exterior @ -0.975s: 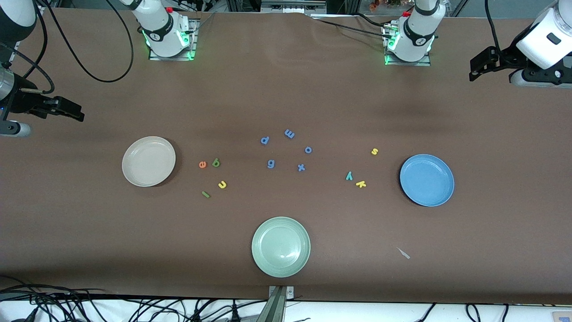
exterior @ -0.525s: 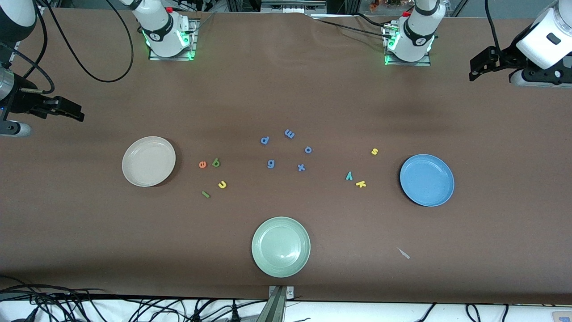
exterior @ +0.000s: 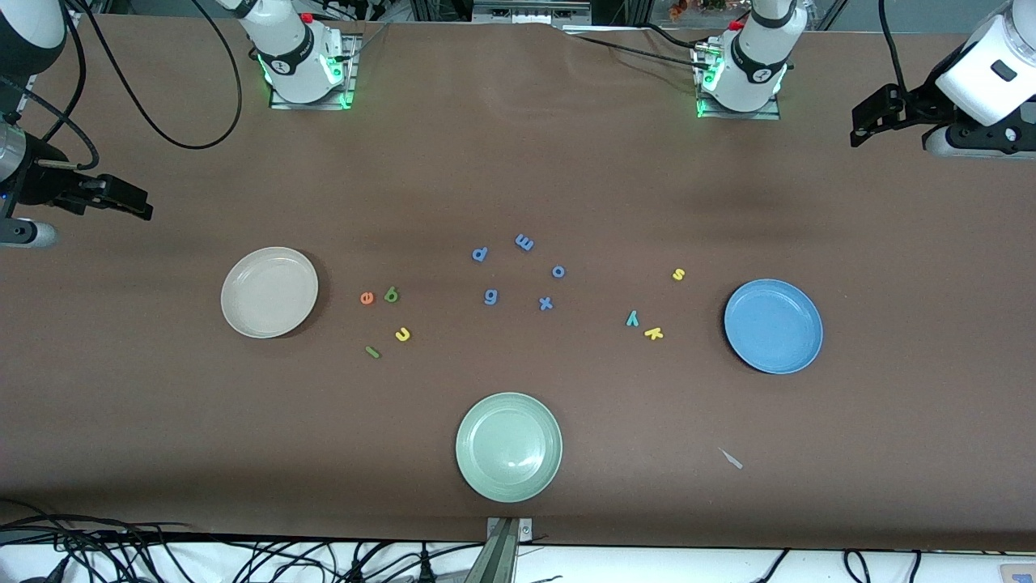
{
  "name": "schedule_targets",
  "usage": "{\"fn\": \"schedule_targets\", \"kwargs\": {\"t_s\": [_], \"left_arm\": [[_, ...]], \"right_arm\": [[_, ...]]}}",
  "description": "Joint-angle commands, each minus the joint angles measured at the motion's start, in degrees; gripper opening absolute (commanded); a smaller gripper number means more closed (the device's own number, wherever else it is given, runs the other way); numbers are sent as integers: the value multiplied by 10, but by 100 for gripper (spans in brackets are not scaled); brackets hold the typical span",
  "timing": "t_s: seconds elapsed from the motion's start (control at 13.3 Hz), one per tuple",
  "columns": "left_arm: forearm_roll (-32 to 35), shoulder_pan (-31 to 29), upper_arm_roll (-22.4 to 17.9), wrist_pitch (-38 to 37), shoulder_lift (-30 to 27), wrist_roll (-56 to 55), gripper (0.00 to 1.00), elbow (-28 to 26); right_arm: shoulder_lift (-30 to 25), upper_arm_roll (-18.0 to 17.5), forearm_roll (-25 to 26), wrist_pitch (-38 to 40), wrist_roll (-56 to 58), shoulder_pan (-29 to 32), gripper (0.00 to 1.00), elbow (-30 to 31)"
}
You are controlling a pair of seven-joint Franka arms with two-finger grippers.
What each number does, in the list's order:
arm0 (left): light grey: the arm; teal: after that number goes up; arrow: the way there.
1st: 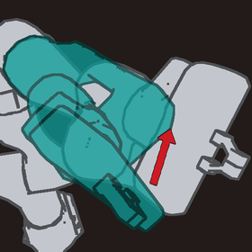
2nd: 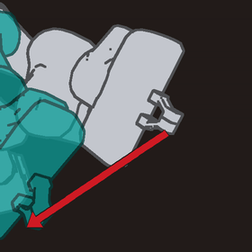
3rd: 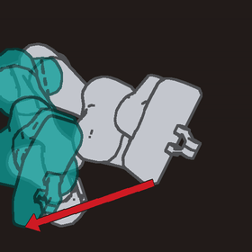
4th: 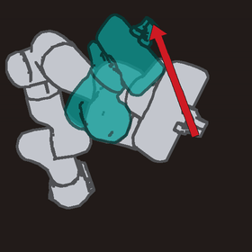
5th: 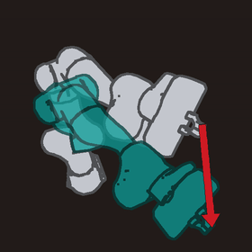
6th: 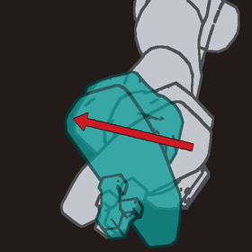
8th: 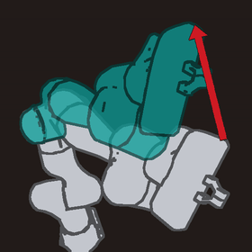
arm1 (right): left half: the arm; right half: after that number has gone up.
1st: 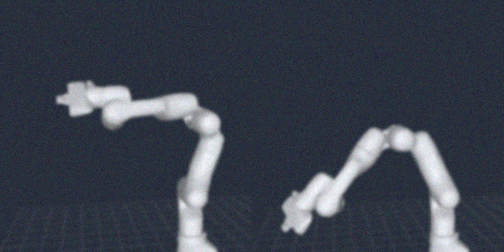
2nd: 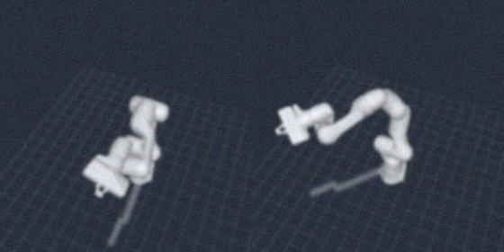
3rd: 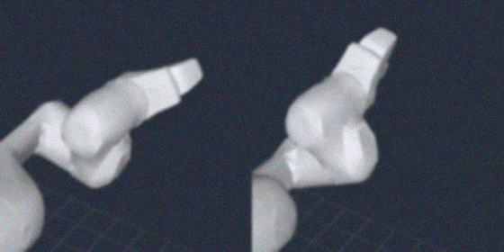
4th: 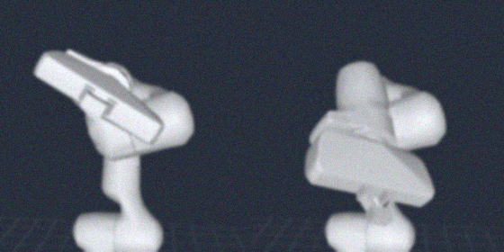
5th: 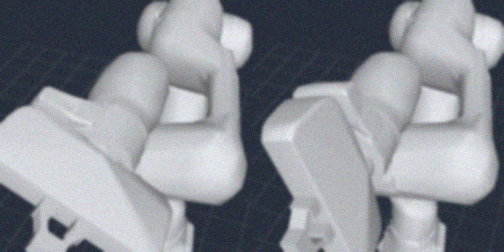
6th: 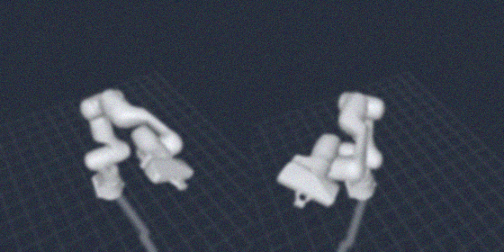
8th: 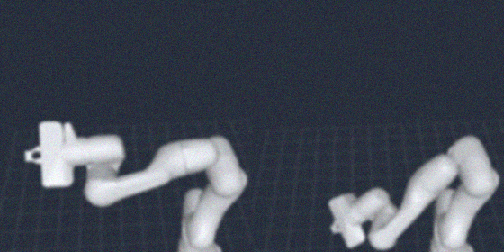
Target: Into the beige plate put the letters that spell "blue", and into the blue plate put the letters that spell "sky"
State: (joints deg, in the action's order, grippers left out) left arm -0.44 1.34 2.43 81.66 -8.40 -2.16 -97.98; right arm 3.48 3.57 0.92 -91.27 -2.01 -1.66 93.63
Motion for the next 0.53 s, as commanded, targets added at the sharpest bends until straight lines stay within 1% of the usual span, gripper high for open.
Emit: {"fn": "schedule_targets", "kwargs": {"t_s": [0.0, 0.15, 0.3, 0.45], "left_arm": [[-11, -8, 2, -16, 9, -6, 100, 19], [-11, -13, 2, -15, 9, -6, 100, 19], [-11, -16, 2, -16, 10, -5, 100, 19], [-12, -20, 2, -16, 11, -5, 100, 19]], "right_arm": [[-1, -3, 0, 7, -3, 2, 100, -5], [1, -3, 0, 6, 3, 2, 100, -4], [16, -4, 0, 3, 3, -1, 100, -5], [40, -7, 0, -4, 3, -31, 100, -6]]}}
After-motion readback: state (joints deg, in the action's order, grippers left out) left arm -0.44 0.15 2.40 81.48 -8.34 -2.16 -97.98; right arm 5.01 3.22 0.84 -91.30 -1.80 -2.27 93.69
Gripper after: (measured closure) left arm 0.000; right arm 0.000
